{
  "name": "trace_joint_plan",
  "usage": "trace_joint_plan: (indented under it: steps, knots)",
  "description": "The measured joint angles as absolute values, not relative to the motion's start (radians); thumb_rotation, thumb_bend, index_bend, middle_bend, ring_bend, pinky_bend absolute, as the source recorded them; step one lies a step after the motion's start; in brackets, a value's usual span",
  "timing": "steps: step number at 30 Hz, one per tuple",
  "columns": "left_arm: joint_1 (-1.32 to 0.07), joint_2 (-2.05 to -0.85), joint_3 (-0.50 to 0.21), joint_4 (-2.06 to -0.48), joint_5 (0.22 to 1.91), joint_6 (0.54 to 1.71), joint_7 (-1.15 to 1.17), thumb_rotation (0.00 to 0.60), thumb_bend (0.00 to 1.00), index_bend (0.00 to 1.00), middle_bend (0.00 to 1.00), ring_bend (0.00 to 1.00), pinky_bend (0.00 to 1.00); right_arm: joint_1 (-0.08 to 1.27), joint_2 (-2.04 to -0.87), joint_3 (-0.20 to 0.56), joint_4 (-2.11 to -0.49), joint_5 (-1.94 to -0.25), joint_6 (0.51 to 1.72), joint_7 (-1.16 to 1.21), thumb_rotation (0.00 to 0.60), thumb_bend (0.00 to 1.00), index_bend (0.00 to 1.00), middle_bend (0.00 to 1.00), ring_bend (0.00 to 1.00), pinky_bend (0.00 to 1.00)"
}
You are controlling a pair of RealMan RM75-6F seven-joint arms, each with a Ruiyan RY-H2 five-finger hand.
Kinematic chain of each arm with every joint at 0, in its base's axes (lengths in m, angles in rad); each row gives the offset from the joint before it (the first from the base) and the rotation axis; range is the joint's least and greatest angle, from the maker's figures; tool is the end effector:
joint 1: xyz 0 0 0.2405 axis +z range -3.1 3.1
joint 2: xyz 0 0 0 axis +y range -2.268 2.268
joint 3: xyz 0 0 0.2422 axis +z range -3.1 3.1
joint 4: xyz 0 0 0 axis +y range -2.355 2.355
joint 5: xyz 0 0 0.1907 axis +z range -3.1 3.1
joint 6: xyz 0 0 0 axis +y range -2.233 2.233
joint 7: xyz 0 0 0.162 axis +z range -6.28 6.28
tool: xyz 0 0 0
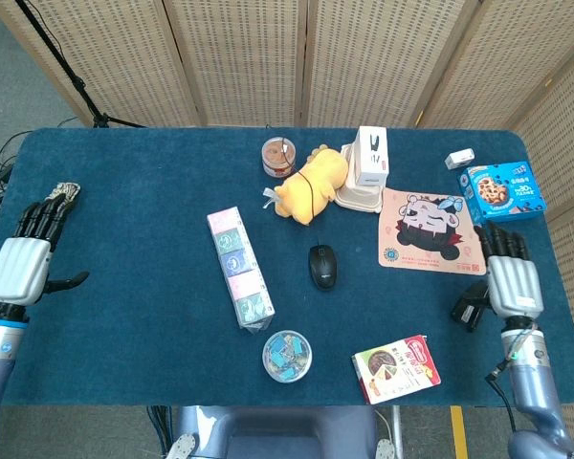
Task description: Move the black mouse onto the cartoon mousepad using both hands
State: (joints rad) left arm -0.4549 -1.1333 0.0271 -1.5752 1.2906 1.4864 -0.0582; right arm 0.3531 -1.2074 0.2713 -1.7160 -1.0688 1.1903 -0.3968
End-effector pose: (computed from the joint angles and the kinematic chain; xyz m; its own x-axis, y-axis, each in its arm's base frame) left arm -0.2464 0.2870 0.1726 0.3500 -0.0691 0.9342 0.9241 -0.1377 -0.3564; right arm -0.2468 -0.3002 0.1392 0.4473 -0.0852 0.8903 -0.8893 0.0639 0.4528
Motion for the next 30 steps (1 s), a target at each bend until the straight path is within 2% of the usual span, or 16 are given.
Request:
trace_joint_plan:
  steps: [7, 14, 23, 30]
  knots:
    - [-0.401, -1.083, -0.005, -1.602, 1.288, 1.481, -0.111, 0.600, 0.08, 0.00, 0.00, 0.00, 0.00, 0.490, -1.315, 0.306, -1.721, -1.015, 1.124, -0.458, 0.600, 0.00, 0.00, 0.00, 0.00, 0.00]
    - [-0.386, -1.070, -0.033, -1.592, 1.300, 1.448, -0.160, 0.600, 0.08, 0.00, 0.00, 0.00, 0.00, 0.603, -1.466, 0.326, -1.650, -0.991, 1.092, -0.497, 0.600, 0.00, 0.00, 0.00, 0.00, 0.00]
    - [-0.372, -1.062, -0.066, -1.580, 1.312, 1.403, -0.194, 0.600, 0.08, 0.00, 0.00, 0.00, 0.00, 0.712, -1.684, 0.328, -1.478, -0.984, 1.102, -0.527, 0.600, 0.00, 0.00, 0.00, 0.00, 0.00]
    - [-0.362, -1.060, -0.087, -1.573, 1.316, 1.384, -0.208, 0.600, 0.08, 0.00, 0.00, 0.00, 0.00, 0.750, -1.787, 0.327, -1.395, -1.003, 1.132, -0.510, 0.600, 0.00, 0.00, 0.00, 0.00, 0.00]
